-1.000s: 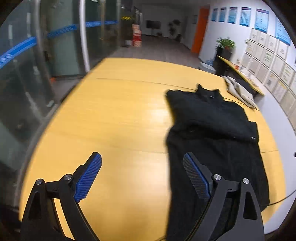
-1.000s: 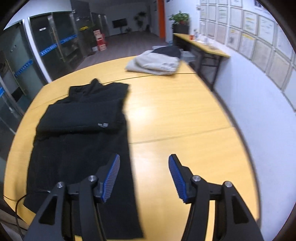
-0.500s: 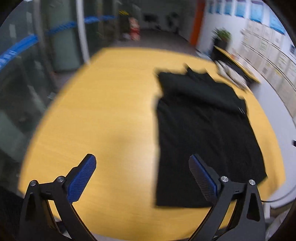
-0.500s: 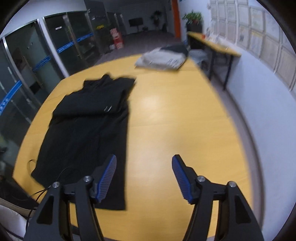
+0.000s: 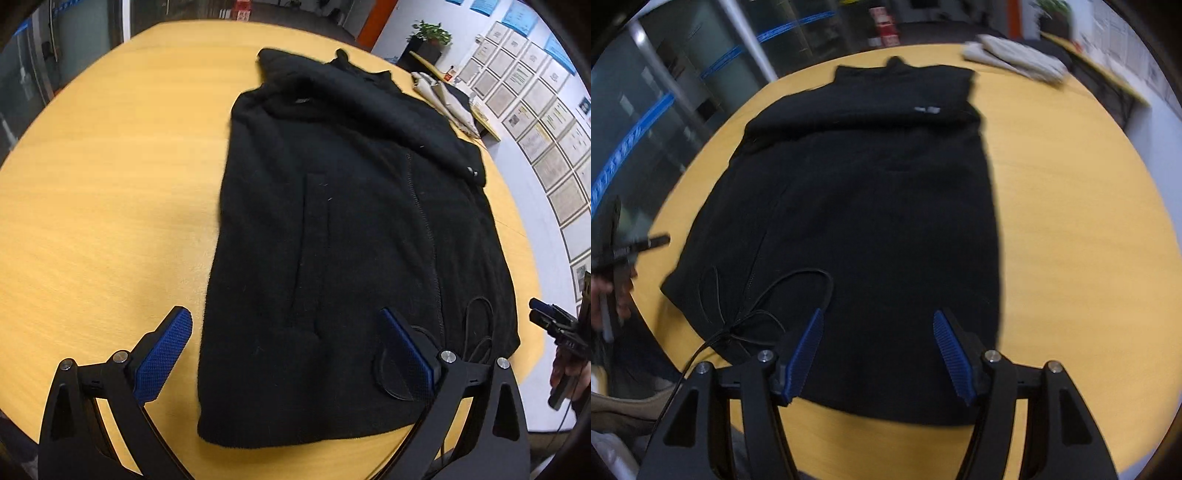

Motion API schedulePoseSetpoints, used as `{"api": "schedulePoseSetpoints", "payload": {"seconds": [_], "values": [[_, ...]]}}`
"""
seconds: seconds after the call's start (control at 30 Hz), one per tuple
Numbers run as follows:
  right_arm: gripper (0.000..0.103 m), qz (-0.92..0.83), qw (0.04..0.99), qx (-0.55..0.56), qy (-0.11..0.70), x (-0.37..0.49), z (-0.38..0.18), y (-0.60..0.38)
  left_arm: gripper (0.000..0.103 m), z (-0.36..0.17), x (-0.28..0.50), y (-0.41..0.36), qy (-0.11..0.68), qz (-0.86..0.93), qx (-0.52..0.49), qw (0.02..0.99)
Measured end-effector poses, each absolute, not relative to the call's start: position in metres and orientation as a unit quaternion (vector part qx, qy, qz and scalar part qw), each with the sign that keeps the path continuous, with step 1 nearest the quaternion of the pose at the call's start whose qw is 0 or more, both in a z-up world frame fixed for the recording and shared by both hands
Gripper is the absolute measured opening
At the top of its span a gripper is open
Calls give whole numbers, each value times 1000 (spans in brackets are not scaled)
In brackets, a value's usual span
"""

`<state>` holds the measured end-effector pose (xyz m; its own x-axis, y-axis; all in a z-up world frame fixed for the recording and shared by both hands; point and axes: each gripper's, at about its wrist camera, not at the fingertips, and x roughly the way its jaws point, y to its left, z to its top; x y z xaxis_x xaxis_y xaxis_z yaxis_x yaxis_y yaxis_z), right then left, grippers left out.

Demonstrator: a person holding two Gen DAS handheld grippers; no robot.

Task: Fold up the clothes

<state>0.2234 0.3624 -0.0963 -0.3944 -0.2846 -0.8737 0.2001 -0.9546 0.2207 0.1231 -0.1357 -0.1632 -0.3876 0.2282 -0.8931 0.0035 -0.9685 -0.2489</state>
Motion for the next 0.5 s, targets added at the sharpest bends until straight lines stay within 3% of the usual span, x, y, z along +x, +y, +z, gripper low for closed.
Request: {"api": "schedulePoseSetpoints", "payload": {"seconds": [0.2, 0.5], "values": [[66, -824, 30, 559, -83, 219, -120, 412, 101, -195, 120, -146, -134, 792, -590, 84], [66, -810, 36, 580, -78, 239, -120, 424, 101, -207, 138, -153, -150, 764, -616, 118]]}}
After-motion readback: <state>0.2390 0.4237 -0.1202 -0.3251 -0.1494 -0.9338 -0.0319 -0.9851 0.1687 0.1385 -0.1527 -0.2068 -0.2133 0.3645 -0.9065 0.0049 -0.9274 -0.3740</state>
